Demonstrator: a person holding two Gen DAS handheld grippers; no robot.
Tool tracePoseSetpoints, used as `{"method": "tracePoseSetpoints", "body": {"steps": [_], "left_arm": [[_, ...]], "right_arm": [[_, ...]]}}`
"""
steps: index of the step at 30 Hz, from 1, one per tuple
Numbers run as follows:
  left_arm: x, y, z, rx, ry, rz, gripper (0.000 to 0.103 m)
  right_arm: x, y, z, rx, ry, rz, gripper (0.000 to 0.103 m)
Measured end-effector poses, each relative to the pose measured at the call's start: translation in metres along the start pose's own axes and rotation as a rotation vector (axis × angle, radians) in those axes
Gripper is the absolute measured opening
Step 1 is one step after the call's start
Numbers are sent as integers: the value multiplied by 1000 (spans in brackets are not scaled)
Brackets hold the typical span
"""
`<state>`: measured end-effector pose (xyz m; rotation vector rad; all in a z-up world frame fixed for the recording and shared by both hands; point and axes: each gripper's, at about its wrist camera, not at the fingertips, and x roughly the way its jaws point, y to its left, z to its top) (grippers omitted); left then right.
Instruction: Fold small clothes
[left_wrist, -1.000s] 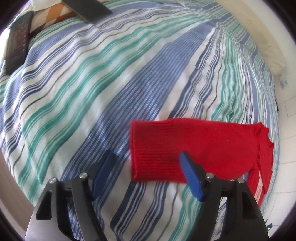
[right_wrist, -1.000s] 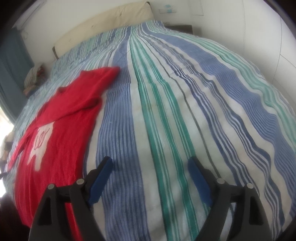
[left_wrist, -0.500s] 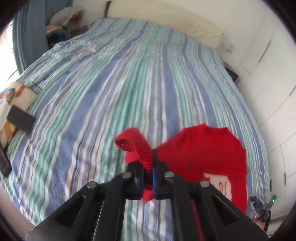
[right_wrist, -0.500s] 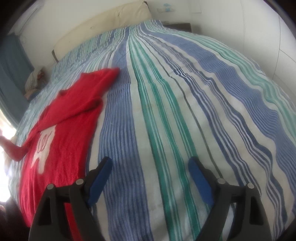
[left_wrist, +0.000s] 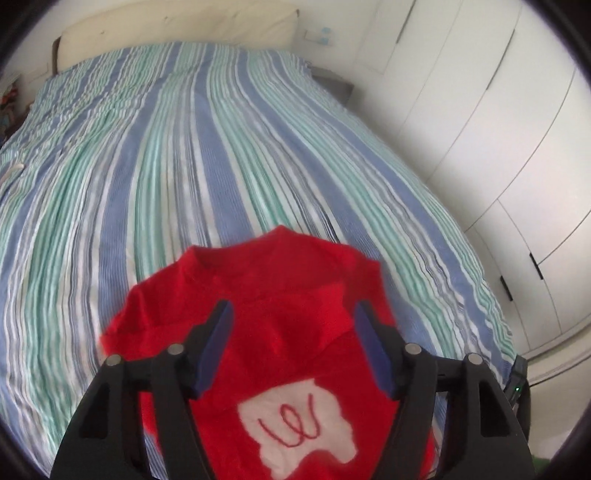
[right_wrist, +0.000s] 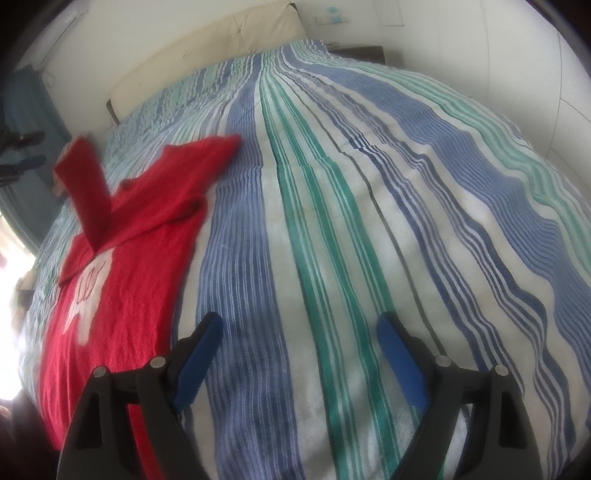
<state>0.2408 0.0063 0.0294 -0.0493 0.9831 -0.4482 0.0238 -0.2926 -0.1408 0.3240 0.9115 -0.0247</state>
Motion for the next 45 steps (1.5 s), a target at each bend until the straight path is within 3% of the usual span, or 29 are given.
{"method": "tracePoseSetpoints", "body": {"steps": [5, 8, 11, 15, 17, 18, 20, 21, 24, 29, 33, 35, 37, 39, 45], "left_arm": [[-5, 61, -40, -132, -8, 124, 73], [-11, 103, -82, -199, 7, 197, 73], [-7, 127, -129, -232, 57, 185, 73], [13, 120, -160, -181, 93, 189, 67], [26, 114, -159, -169, 71, 218, 60], [32, 114, -157, -174, 50, 241, 51], [44, 115, -157, -194, 3, 315, 16], [51, 120, -159, -223, 6, 350, 8], [48, 127, -176, -328, -45, 354, 6], [46, 126, -182, -328, -40, 352, 6], [39, 132, -183, -366, -26, 320, 16], [29, 132, -185, -366, -15, 318, 31], [14, 130, -189, -357, -20, 340, 61], [-3, 128, -194, -347, -46, 364, 73], [-32, 142, -215, -400, -114, 420, 88]], "right_arm": [[0, -5, 2, 26, 4, 18, 85], [3, -5, 3, 29, 8, 19, 86], [5, -1, 3, 14, 9, 11, 89], [6, 5, 0, -12, 10, -9, 90], [8, 7, -1, -26, 11, -21, 92], [8, 9, -2, -36, 11, -29, 92], [9, 13, -4, -64, 10, -47, 92], [9, 14, -5, -77, 10, -53, 92], [8, 14, -7, -91, 9, -56, 92], [8, 12, -7, -91, 15, -54, 93], [12, 15, -6, -99, 20, -59, 96], [11, 15, -5, -98, 21, -57, 96], [11, 14, -6, -92, 21, -51, 96], [10, 14, -5, -87, 21, -49, 96], [-4, 17, 2, -87, -50, -53, 95]]}}
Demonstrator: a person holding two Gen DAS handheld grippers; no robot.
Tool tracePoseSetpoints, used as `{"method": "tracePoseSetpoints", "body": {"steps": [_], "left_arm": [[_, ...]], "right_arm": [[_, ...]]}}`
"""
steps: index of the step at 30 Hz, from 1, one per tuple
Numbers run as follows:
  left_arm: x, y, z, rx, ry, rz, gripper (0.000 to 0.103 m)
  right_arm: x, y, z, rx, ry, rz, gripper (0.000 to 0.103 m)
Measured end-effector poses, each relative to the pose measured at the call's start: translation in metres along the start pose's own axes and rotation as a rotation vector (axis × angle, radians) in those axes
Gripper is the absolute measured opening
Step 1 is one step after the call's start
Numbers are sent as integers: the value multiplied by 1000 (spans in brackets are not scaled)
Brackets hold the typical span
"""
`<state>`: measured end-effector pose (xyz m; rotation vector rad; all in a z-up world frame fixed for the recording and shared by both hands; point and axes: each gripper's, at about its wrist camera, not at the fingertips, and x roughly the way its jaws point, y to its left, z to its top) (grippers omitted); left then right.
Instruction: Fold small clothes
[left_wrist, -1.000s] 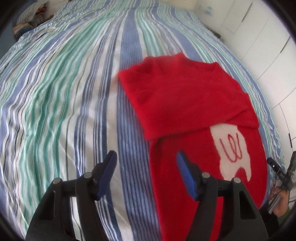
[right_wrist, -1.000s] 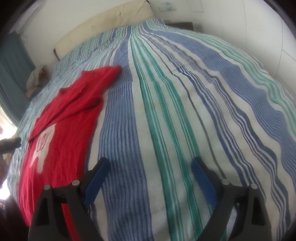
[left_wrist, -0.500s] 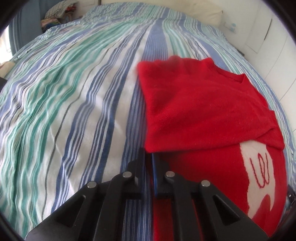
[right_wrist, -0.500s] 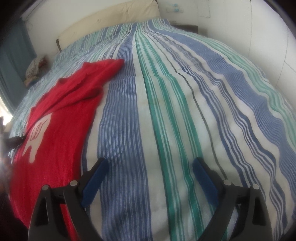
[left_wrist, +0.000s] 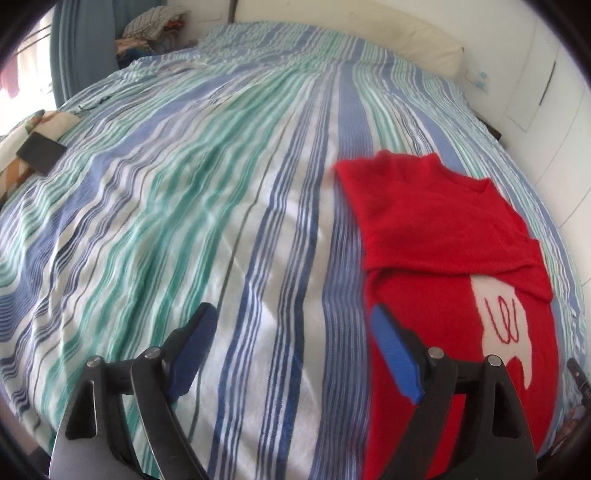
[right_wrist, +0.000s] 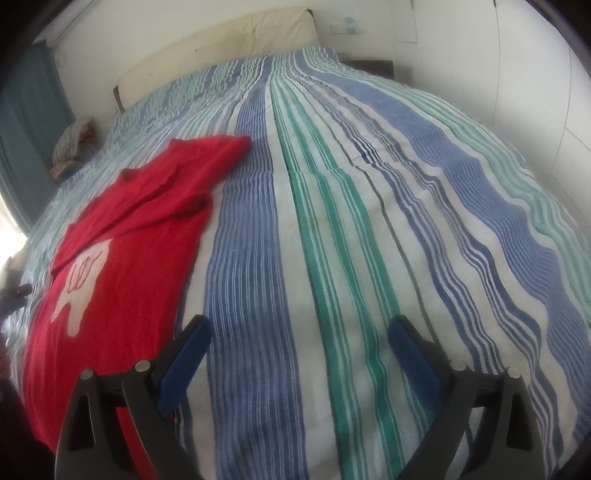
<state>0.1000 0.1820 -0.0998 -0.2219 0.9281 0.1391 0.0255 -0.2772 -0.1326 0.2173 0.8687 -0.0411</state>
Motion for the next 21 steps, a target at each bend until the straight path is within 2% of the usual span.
{"method": "tracePoseSetpoints", "body": {"steps": [4, 6, 8, 13, 21], "left_arm": [[16, 21, -17, -71, 5, 27, 88], [21, 28, -25, -98, 18, 45, 88], [17, 28, -23, -109, 6, 32, 88], [22, 24, -24, -87, 23, 42, 91], [23, 22, -30, -79, 37, 50, 95]], "right_arm": [[-12, -3, 6, -10, -67, -34, 95], [-11, -9, 6, 5, -58, -55, 95], [-9, -16, 4, 30, -46, -72, 95], [-2, -25, 1, 68, -19, -90, 95], [12, -25, -6, 54, 28, -108, 96]]}}
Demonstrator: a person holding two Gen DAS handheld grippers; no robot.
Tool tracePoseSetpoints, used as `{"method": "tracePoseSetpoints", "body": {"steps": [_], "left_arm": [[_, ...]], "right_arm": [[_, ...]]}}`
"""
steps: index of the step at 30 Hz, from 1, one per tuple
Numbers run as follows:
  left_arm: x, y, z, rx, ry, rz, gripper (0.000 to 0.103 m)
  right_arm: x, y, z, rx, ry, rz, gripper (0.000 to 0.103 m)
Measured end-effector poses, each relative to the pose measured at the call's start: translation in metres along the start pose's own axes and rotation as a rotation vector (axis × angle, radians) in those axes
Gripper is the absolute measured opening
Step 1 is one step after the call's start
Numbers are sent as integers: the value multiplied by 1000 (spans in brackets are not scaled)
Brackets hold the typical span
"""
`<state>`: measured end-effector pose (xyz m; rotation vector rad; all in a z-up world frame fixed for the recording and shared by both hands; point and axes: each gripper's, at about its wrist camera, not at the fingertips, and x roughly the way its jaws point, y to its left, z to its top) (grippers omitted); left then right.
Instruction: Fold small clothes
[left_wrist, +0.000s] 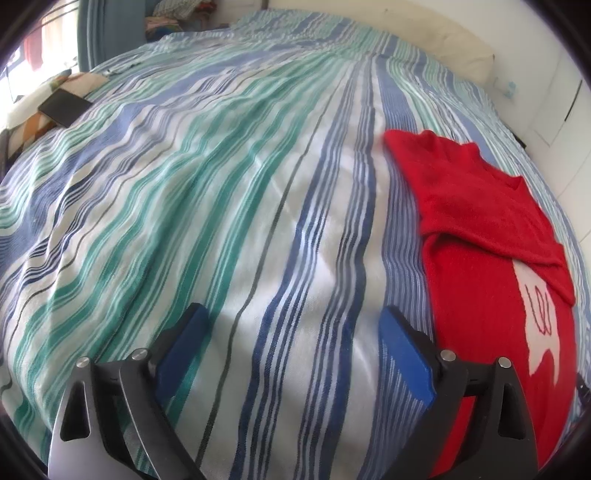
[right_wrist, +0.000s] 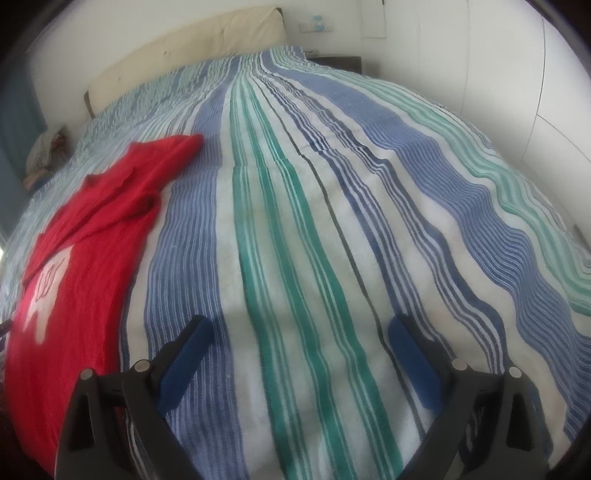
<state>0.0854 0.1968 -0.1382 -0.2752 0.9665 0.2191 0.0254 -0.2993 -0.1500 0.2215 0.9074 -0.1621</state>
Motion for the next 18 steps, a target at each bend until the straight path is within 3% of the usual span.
{"method": "tracePoseSetpoints", "body": {"steps": [18], "left_arm": [[4, -7, -3, 40, 16, 41, 100]], "right_arm": [[4, 8, -6, -43, -1, -22, 102]]}}
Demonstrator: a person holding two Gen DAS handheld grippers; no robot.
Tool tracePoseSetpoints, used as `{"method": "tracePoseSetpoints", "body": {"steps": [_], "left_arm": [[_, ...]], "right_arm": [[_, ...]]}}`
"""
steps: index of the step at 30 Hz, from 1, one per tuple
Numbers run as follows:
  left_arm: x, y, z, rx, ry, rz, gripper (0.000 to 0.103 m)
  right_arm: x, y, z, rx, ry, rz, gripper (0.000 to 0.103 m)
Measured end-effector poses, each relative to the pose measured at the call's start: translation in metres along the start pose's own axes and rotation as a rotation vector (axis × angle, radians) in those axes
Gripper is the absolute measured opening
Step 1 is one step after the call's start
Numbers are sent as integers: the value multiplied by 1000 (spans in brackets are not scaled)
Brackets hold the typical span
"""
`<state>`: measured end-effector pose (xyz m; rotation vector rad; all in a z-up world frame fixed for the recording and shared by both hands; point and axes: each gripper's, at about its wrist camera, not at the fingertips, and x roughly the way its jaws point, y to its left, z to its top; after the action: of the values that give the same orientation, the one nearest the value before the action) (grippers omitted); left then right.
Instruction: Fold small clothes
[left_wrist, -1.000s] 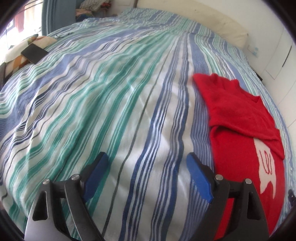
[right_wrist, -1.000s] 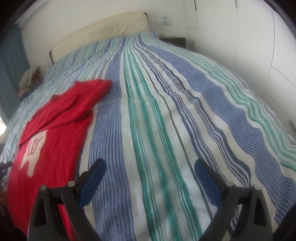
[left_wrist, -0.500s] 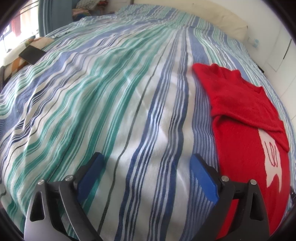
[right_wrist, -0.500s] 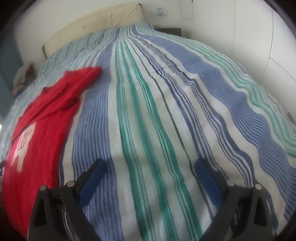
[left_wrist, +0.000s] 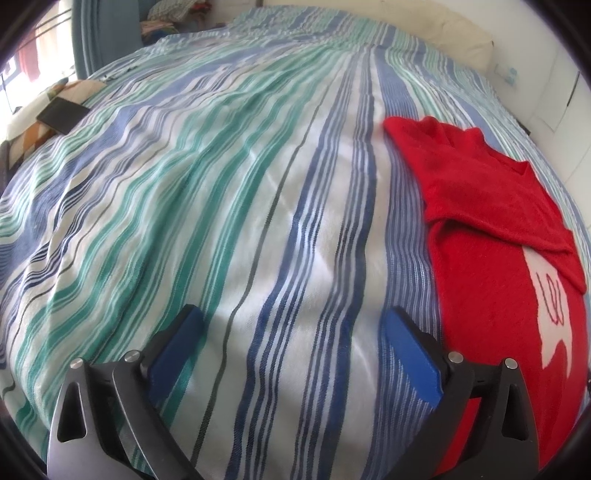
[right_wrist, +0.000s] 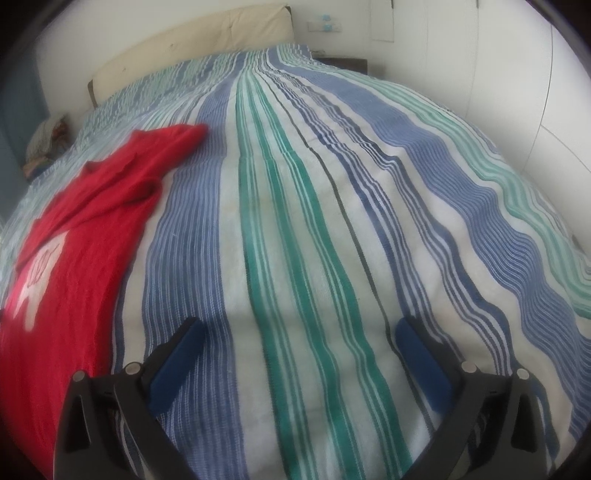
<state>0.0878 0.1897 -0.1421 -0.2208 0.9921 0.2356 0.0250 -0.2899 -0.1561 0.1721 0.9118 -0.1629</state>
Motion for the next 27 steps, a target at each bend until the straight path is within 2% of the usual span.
{"method": "tracePoseSetpoints", "body": {"steps": [27], "left_arm": [[2, -3, -1, 11, 3, 17, 102]], "right_arm": [[0, 1, 0, -4, 0, -3, 103]]}}
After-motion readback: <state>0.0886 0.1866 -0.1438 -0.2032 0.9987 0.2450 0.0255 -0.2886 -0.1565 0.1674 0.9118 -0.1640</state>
